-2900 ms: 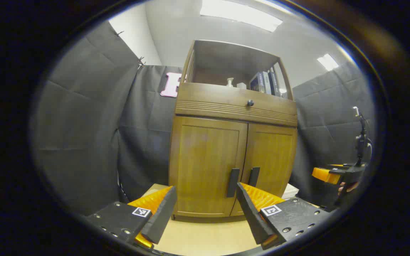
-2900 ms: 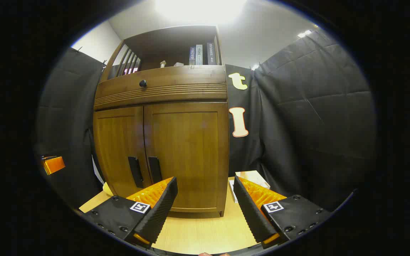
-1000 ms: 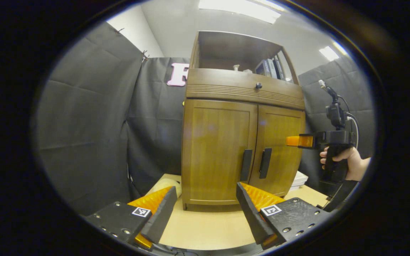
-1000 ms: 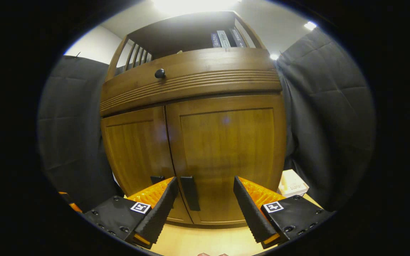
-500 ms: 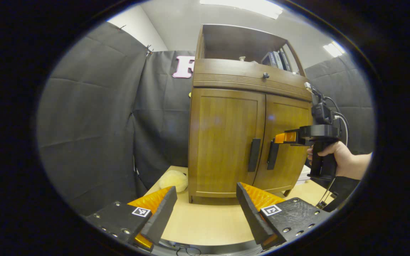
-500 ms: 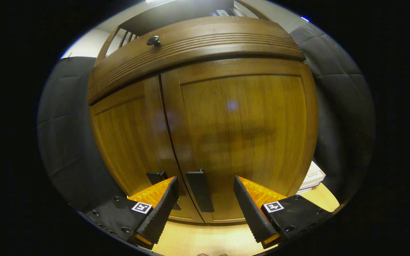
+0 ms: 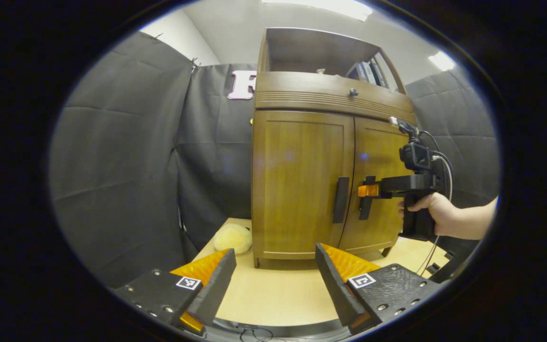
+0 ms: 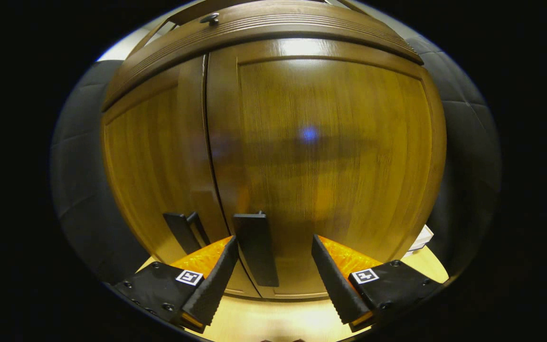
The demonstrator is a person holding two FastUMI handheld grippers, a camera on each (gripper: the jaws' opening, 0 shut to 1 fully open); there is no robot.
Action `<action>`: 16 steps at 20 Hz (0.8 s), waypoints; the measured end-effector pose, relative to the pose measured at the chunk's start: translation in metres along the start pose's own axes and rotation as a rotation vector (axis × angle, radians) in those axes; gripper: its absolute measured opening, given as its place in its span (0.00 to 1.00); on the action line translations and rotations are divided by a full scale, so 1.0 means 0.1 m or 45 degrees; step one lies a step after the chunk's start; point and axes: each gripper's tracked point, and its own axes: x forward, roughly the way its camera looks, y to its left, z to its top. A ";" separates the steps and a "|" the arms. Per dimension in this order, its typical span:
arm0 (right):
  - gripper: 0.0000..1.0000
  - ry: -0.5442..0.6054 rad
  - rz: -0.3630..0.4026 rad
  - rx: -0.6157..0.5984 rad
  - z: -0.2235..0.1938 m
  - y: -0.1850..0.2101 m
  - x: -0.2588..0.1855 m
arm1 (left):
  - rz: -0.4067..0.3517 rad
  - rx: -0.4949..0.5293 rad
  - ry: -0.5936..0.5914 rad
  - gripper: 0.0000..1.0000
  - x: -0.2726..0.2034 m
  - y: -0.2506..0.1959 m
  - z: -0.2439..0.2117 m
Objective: Open the right door of the double-door shoe cabinet with the right hand, and open the left door with the left hand.
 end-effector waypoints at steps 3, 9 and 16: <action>0.92 -0.015 -0.029 -0.045 0.02 -0.02 0.03 | -0.017 -0.012 0.019 0.96 0.04 -0.06 -0.08; 0.36 -0.035 0.018 -0.098 0.02 0.09 0.12 | -0.011 -0.022 0.022 0.98 0.04 -0.06 -0.09; 0.11 -0.006 0.110 -0.083 0.00 0.11 0.09 | -0.007 -0.058 0.031 0.98 0.05 -0.05 -0.10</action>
